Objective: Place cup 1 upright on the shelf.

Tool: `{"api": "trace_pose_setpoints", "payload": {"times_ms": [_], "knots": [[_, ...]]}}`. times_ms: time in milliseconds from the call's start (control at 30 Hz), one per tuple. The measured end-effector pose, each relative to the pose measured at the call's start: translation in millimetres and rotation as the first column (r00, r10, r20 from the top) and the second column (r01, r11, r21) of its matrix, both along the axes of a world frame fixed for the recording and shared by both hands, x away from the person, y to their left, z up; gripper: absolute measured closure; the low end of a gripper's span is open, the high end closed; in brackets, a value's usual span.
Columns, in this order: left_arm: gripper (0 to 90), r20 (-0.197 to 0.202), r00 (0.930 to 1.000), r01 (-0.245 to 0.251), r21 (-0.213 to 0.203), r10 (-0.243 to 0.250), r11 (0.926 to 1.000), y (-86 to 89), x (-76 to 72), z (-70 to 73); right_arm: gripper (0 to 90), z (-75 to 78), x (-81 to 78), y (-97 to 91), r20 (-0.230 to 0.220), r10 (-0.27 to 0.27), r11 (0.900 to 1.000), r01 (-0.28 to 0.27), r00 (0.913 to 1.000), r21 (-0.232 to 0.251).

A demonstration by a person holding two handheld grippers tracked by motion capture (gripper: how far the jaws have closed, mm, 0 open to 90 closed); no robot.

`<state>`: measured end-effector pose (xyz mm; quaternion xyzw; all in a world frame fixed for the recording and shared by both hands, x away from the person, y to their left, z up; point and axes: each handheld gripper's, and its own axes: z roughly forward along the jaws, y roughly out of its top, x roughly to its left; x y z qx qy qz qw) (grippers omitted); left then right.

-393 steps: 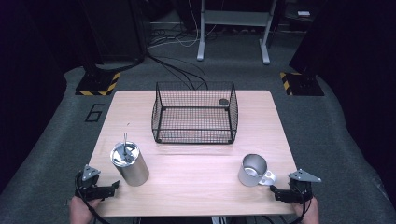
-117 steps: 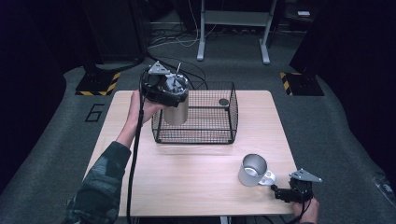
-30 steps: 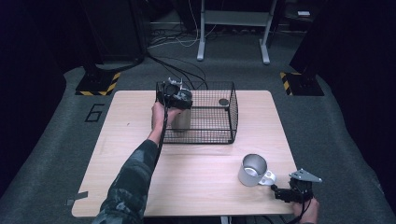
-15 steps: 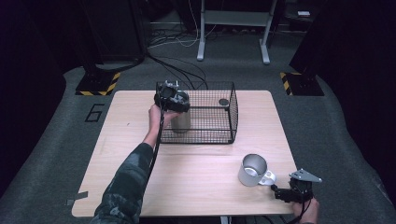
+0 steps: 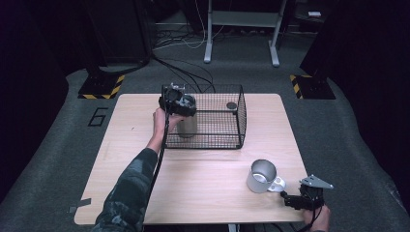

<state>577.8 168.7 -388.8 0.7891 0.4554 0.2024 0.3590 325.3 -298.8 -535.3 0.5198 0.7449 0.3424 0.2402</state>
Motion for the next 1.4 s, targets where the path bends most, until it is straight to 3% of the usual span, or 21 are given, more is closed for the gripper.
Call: {"api": "trace_pose_setpoints", "payload": {"times_ms": [400,733,967,1133,1400], "knots": [[0.0,0.040,0.9992,0.010,0.020,-0.011,0.9998,1.0,-11.0,23.3,0.4,0.1,0.0,-0.1,-0.001,0.001,1.0000,-0.001,1.0000,0.000],[0.0,0.042,0.9988,0.026,0.019,-0.027,0.9995,9.9,-23.3,44.1,0.4,0.1,0.0,-0.1,-0.001,0.002,1.0000,-0.002,1.0000,0.000],[0.0,0.052,0.9960,0.072,0.008,-0.072,0.9974,19.5,-42.2,58.9,0.4,0.0,0.0,0.0,0.000,0.000,1.0000,0.000,1.0000,0.000],[0.0,0.047,0.9937,0.101,0.018,-0.102,0.9947,26.6,-56.5,59.9,0.4,0.1,0.0,-0.1,-0.001,0.001,1.0000,-0.001,1.0000,0.000],[0.0,0.089,0.9857,0.140,0.036,-0.143,0.9894,39.0,-89.3,60.2,0.4,0.1,-0.2,0.2,-0.004,-0.002,1.0000,0.002,1.0000,0.003]]}}
